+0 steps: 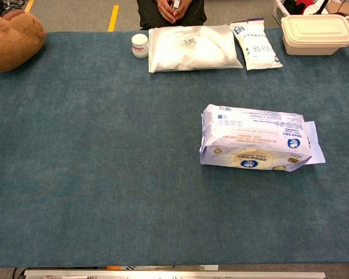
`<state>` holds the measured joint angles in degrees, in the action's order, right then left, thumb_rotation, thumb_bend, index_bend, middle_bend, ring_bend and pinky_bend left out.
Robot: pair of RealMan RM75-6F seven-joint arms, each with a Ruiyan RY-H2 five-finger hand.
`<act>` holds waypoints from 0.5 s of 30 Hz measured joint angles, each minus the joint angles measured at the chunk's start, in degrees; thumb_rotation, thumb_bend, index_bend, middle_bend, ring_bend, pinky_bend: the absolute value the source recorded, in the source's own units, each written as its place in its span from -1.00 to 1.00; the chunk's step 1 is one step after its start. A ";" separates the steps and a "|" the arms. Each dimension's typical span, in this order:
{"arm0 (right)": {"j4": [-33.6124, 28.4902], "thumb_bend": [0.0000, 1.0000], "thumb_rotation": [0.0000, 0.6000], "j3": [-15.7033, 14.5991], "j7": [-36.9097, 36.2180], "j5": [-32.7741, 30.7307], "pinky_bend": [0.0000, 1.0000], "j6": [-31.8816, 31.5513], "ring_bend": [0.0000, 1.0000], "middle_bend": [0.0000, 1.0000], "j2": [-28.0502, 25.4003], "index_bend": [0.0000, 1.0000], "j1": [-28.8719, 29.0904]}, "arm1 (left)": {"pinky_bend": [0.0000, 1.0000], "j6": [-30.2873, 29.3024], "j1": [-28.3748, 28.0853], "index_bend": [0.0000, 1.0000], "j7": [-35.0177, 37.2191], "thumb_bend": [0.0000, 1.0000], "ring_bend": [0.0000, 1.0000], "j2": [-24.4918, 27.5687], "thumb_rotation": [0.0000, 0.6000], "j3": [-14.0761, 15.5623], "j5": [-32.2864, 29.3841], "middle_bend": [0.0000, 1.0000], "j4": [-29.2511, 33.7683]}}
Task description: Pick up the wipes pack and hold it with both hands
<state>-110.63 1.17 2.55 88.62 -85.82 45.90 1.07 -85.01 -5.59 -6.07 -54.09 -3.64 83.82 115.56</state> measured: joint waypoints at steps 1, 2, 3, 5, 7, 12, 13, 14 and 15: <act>0.02 -0.79 1.00 0.00 -0.01 0.01 -0.76 0.09 -0.81 -0.71 0.02 -0.98 0.05 | -0.81 0.09 -0.03 -0.71 -0.09 -0.81 -1.00 0.03 1.00 0.01 -0.08 -0.98 0.02; 0.04 -0.79 1.00 0.01 -0.02 0.05 -0.76 0.16 -0.81 -0.71 0.04 -0.98 0.10 | -0.81 0.18 -0.06 -0.71 -0.13 -0.81 -1.00 0.03 1.00 0.02 -0.15 -0.98 0.02; 0.02 -0.80 1.00 -0.01 -0.06 0.13 -0.76 0.23 -0.81 -0.71 0.03 -0.98 0.15 | -0.81 0.29 -0.10 -0.71 -0.15 -0.81 -1.00 0.04 1.00 0.03 -0.27 -0.98 0.03; -0.13 -0.79 1.00 -0.07 -0.38 0.29 -0.76 0.41 -0.81 -0.71 -0.07 -0.98 0.22 | -0.81 0.59 -0.19 -0.71 -0.13 -0.81 -1.00 0.12 1.00 0.04 -0.52 -0.98 0.04; -0.43 -0.79 1.00 -0.23 -1.12 0.70 -0.76 0.69 -0.81 -0.71 -0.43 -0.98 0.32 | -0.81 0.83 -0.35 -0.71 -0.08 -0.81 -1.00 0.29 1.00 -0.02 -0.69 -0.98 0.03; -1.23 -0.79 1.00 -0.94 -2.98 1.85 -0.76 1.44 -0.81 -0.71 -1.44 -0.98 0.42 | -0.81 1.17 -0.45 -0.71 0.41 -0.81 -1.00 0.63 1.00 0.00 -0.85 -0.98 -0.21; -1.34 -0.80 1.00 -1.08 -3.36 1.93 -0.76 1.78 -0.81 -0.71 -1.58 -0.98 0.49 | -0.81 1.36 -0.51 -0.71 0.45 -0.81 -1.00 0.69 1.00 -0.01 -1.01 -0.98 -0.25; -1.43 -0.80 1.00 -1.24 -3.63 2.02 -0.76 2.22 -0.81 -0.71 -1.72 -0.98 0.59 | -0.81 1.59 -0.59 -0.71 0.46 -0.81 -1.00 0.75 1.00 0.00 -1.16 -0.98 -0.29; -1.53 -0.80 1.00 -1.43 -3.79 2.12 -0.76 2.93 -0.81 -0.71 -1.87 -0.98 0.78 | -0.81 1.97 -0.71 -0.71 0.46 -0.81 -1.00 0.84 1.00 0.03 -1.33 -0.98 -0.34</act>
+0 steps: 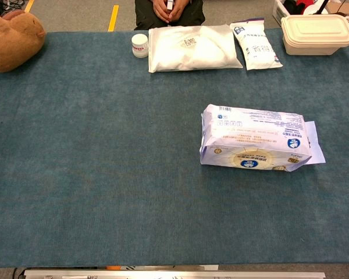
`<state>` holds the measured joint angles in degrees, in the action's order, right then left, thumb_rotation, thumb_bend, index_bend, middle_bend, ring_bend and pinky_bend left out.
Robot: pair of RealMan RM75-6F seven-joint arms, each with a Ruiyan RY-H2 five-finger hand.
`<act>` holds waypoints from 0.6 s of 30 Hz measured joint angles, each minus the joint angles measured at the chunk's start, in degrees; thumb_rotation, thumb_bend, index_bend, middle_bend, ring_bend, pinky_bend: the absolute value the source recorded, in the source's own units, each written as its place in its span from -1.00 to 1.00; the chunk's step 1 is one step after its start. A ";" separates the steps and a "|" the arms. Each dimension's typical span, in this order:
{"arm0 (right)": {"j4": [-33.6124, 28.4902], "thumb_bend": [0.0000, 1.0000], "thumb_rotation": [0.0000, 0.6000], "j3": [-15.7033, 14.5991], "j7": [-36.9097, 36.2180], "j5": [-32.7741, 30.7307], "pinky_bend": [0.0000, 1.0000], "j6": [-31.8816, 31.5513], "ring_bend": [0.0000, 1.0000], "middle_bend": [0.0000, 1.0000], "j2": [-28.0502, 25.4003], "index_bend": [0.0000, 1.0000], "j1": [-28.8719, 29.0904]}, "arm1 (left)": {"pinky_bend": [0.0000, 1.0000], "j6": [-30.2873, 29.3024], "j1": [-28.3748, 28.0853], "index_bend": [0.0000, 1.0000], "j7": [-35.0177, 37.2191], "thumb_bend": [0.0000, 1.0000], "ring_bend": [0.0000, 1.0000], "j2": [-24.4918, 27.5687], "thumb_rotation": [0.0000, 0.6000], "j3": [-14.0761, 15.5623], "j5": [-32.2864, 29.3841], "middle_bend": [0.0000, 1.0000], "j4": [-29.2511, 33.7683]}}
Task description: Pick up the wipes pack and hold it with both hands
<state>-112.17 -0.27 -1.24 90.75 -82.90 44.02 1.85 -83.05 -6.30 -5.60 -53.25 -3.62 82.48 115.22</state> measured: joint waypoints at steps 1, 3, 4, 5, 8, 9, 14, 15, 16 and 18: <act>-0.07 -0.80 1.00 -0.15 -0.01 0.07 -0.76 0.60 -0.81 -0.71 -0.08 -0.98 0.18 | -0.81 0.27 -0.11 -0.71 -0.01 -0.81 -1.00 0.05 1.00 0.03 -0.10 -0.98 -0.06; -0.21 -0.85 1.00 -0.47 0.30 0.19 -0.76 2.21 -0.81 -0.71 -0.13 -0.98 0.73 | -0.81 0.75 -0.36 -0.71 -0.08 -0.81 -1.00 0.06 1.00 0.10 -0.20 -0.98 -0.23; -0.27 -0.90 1.00 -0.60 0.54 0.21 -0.76 3.03 -0.81 -0.71 -0.09 -0.98 1.04 | -0.81 0.85 -0.44 -0.71 -0.08 -0.81 -1.00 -0.01 1.00 0.13 -0.18 -0.98 -0.32; -0.34 -0.94 1.00 -0.72 0.81 0.19 -0.76 3.94 -0.81 -0.71 -0.01 -0.98 1.38 | -0.81 0.93 -0.49 -0.71 -0.08 -0.81 -1.00 -0.07 1.00 0.16 -0.13 -0.98 -0.34; -0.56 -1.00 1.00 -1.00 2.02 -0.25 -0.76 7.54 -0.81 -0.72 0.66 -0.99 2.87 | -0.81 1.06 -0.57 -0.71 -0.01 -0.81 -1.00 -0.21 1.00 0.30 0.11 -0.98 -0.61; -0.65 -1.00 1.00 -1.07 2.70 -0.54 -0.76 9.15 -0.81 -0.72 1.10 -1.00 3.61 | -0.81 1.14 -0.60 -0.71 0.02 -0.81 -1.00 -0.23 1.00 0.36 0.18 -0.98 -0.66; -0.89 -1.00 1.00 -0.95 6.68 -2.88 -0.76 15.02 -0.82 -0.75 4.03 -1.00 6.84 | -0.81 1.22 -0.56 -0.71 0.33 -0.81 -1.00 -0.20 1.00 0.71 0.72 -0.98 -0.86; -0.84 -1.00 1.00 -0.82 7.45 -3.81 -0.76 16.28 -0.83 -0.75 4.96 -1.00 7.63 | -0.81 1.23 -0.52 -0.71 0.46 -0.81 -1.00 -0.21 1.00 0.82 0.80 -0.98 -0.96; -0.72 -1.00 1.00 -0.70 7.88 -4.56 -0.76 17.14 -0.83 -0.75 5.64 -1.00 8.18 | -0.81 1.25 -0.49 -0.71 0.57 -0.81 -1.00 -0.23 1.00 0.90 0.83 -0.98 -1.06; -0.18 -1.00 1.00 -0.37 8.68 -6.33 -0.76 18.86 -0.83 -0.76 7.34 -1.00 9.37 | -0.81 1.33 -0.43 -0.71 0.81 -0.81 -1.00 -0.28 1.00 1.02 0.79 -0.98 -1.32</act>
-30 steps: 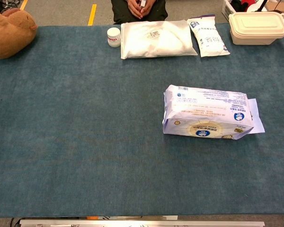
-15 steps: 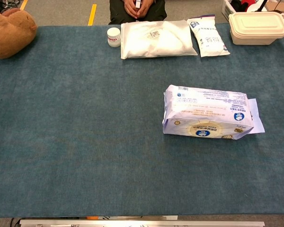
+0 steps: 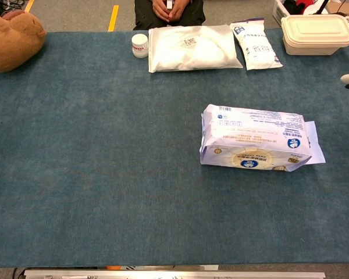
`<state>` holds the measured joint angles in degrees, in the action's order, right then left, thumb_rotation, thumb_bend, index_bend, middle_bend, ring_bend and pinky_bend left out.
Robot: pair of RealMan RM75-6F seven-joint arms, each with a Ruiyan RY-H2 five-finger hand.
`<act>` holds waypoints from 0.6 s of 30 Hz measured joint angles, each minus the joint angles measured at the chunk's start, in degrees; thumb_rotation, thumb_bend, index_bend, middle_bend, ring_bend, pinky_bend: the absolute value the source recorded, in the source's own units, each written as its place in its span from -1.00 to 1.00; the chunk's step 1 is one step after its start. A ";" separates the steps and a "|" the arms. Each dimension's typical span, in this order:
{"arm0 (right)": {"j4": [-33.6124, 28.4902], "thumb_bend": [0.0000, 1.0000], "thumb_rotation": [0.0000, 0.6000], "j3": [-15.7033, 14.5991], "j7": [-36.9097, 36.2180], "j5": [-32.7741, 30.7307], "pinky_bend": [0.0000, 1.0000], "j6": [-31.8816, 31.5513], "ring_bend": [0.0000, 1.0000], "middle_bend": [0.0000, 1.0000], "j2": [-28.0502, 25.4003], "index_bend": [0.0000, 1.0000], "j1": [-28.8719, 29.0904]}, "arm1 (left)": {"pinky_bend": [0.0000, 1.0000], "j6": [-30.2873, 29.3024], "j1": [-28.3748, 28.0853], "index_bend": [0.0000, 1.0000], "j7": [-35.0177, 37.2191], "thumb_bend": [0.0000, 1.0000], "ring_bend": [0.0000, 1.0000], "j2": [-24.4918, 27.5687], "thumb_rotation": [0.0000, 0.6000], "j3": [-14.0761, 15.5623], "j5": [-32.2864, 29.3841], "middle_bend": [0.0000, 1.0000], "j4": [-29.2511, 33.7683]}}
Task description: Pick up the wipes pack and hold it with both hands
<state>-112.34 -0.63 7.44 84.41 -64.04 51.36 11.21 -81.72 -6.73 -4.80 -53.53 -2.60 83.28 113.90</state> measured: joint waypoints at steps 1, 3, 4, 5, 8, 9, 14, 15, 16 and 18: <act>0.38 -1.00 1.00 0.15 0.32 -0.67 -0.76 0.60 -0.83 -0.76 0.74 -1.00 0.46 | -0.81 0.04 0.02 -0.71 0.08 -0.81 -1.00 -0.01 1.00 0.05 -0.02 -0.98 -0.09; 1.46 -1.00 1.00 0.48 1.06 -2.06 -0.76 1.71 -0.83 -0.76 2.46 -1.00 1.35 | -0.81 0.04 0.07 -0.71 0.28 -0.81 -1.00 -0.01 1.00 0.12 -0.03 -0.98 -0.29; 1.91 -1.00 1.00 0.62 1.34 -2.57 -0.76 2.03 -0.83 -0.76 3.21 -1.00 1.65 | -0.81 0.05 0.09 -0.71 0.39 -0.81 -1.00 0.00 1.00 0.15 -0.04 -0.98 -0.36; 2.36 -1.00 1.00 0.75 1.61 -2.97 -0.76 2.29 -0.83 -0.76 4.01 -1.00 1.92 | -0.81 0.08 0.11 -0.71 0.51 -0.81 -1.00 0.04 1.00 0.18 -0.06 -0.98 -0.38; 3.90 -1.00 1.00 1.16 2.17 -4.63 -0.76 3.09 -0.83 -0.76 6.82 -1.00 2.73 | -0.81 0.05 0.18 -0.71 0.87 -0.81 -1.00 0.31 1.00 0.21 -0.13 -0.98 -0.39; 4.49 -1.00 1.00 1.28 2.24 -5.52 -0.76 3.57 -0.83 -0.76 7.86 -1.00 3.06 | -0.81 -0.08 0.29 -0.71 0.93 -0.81 -1.00 0.42 1.00 0.27 -0.08 -0.98 -0.41; 6.19 -1.00 1.00 1.56 2.79 -8.50 -0.76 4.98 -0.83 -0.76 11.27 -1.00 4.14 | -0.81 -0.33 0.48 -0.71 1.27 -0.81 -1.00 0.85 1.00 0.31 -0.09 -0.98 -0.47; 6.37 -1.00 1.00 1.61 3.16 -9.12 -0.76 4.90 -0.83 -0.76 11.88 -1.00 4.20 | -0.81 -0.33 0.49 -0.71 1.33 -0.81 -1.00 0.91 1.00 0.33 -0.04 -0.98 -0.48; 6.47 -1.00 1.00 1.64 3.42 -9.63 -0.76 4.80 -0.83 -0.76 12.32 -1.00 4.22 | -0.81 -0.30 0.49 -0.71 1.37 -0.81 -1.00 0.93 1.00 0.37 -0.03 -0.98 -0.54; 6.70 -1.00 1.00 1.72 3.92 -11.04 -0.76 4.56 -0.83 -0.76 13.59 -1.00 4.21 | -0.81 -0.19 0.49 -0.71 1.67 -0.81 -1.00 0.98 1.00 0.44 0.05 -0.98 -0.73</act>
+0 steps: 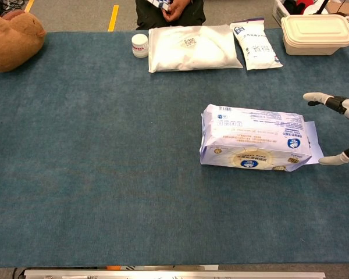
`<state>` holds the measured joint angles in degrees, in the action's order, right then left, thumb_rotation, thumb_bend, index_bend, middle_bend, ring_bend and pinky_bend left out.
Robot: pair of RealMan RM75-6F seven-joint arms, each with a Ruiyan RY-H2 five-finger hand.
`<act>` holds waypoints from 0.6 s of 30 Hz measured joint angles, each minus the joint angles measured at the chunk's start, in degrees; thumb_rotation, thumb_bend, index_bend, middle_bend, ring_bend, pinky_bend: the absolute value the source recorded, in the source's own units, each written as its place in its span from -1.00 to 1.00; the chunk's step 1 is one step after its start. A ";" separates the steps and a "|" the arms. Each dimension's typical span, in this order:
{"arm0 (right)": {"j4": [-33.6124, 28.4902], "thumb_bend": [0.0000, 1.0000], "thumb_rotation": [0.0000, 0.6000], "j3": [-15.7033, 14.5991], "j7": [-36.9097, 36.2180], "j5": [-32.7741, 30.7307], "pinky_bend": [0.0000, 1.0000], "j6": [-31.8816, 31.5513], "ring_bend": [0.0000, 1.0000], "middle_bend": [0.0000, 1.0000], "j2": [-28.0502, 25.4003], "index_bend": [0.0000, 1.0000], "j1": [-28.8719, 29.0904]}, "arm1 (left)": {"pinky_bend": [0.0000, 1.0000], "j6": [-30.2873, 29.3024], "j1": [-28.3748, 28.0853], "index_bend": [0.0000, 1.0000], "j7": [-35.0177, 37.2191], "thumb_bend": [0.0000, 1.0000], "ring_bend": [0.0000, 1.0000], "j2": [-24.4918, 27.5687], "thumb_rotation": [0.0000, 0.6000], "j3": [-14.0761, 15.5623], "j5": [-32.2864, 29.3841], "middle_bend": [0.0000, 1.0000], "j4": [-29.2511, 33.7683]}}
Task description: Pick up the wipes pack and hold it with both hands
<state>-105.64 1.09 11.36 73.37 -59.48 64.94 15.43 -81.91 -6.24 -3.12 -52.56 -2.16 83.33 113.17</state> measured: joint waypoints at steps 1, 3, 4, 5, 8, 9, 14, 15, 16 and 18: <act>0.14 -1.00 1.00 0.02 0.18 -0.62 -0.76 -0.09 -0.83 -0.76 0.62 -1.00 0.00 | -0.81 0.04 -0.01 -0.71 0.15 -0.81 -1.00 0.02 1.00 0.02 0.06 -0.98 -0.10; 0.50 -1.00 1.00 0.04 0.46 -2.04 -0.76 -0.14 -0.83 -0.76 2.01 -1.00 0.02 | -0.81 0.09 -0.01 -0.71 0.46 -0.81 -1.00 0.12 1.00 0.06 0.16 -0.98 -0.30; 0.63 -1.00 1.00 0.02 0.51 -2.61 -0.76 -0.08 -0.83 -0.76 2.59 -1.00 0.05 | -0.81 0.09 0.00 -0.71 0.60 -0.81 -1.00 0.19 1.00 0.07 0.19 -0.98 -0.33; 0.72 -1.00 1.00 -0.04 0.54 -3.09 -0.76 0.00 -0.83 -0.76 3.12 -1.00 0.08 | -0.81 0.07 0.01 -0.71 0.75 -0.81 -1.00 0.29 1.00 0.08 0.22 -0.98 -0.35; 0.96 -1.00 1.00 -0.18 0.74 -3.90 -0.76 -0.23 -0.83 -0.76 4.58 -1.00 0.09 | -0.81 0.02 0.07 -0.71 1.10 -0.81 -1.00 0.65 1.00 0.07 0.18 -0.98 -0.44; 1.07 -1.00 1.00 -0.14 0.83 -4.14 -0.76 -0.52 -0.83 -0.76 4.99 -1.00 0.06 | -0.81 0.07 0.06 -0.71 1.13 -0.81 -1.00 0.69 1.00 0.06 0.13 -0.98 -0.41; 1.82 -1.00 1.00 0.38 1.59 -6.01 -0.76 -1.46 -0.83 -0.76 7.68 -1.00 0.18 | -0.81 0.47 -0.15 -0.71 1.45 -0.81 -1.00 0.58 1.00 0.13 0.34 -0.98 -0.73; 2.10 -1.00 1.00 0.54 1.84 -6.54 -0.76 -1.51 -0.83 -0.76 8.37 -1.00 0.32 | -0.81 0.50 -0.19 -0.71 1.51 -0.81 -1.00 0.53 1.00 0.13 0.39 -0.98 -0.79; 2.31 -1.00 1.00 0.67 2.02 -6.93 -0.75 -1.52 -0.83 -0.75 8.92 -1.00 0.45 | -0.81 0.51 -0.20 -0.71 1.52 -0.81 -1.00 0.52 1.00 0.13 0.40 -0.98 -0.82; 2.83 -1.00 1.00 1.06 2.33 -7.82 -0.71 -1.40 -0.81 -0.72 10.27 -1.00 0.89 | -0.81 0.55 -0.23 -0.71 1.58 -0.81 -1.00 0.50 1.00 0.12 0.38 -0.98 -0.95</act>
<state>-102.81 2.15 13.69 65.55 -60.88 75.22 16.32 -81.36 -6.47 -1.54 -52.05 -2.04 83.70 112.22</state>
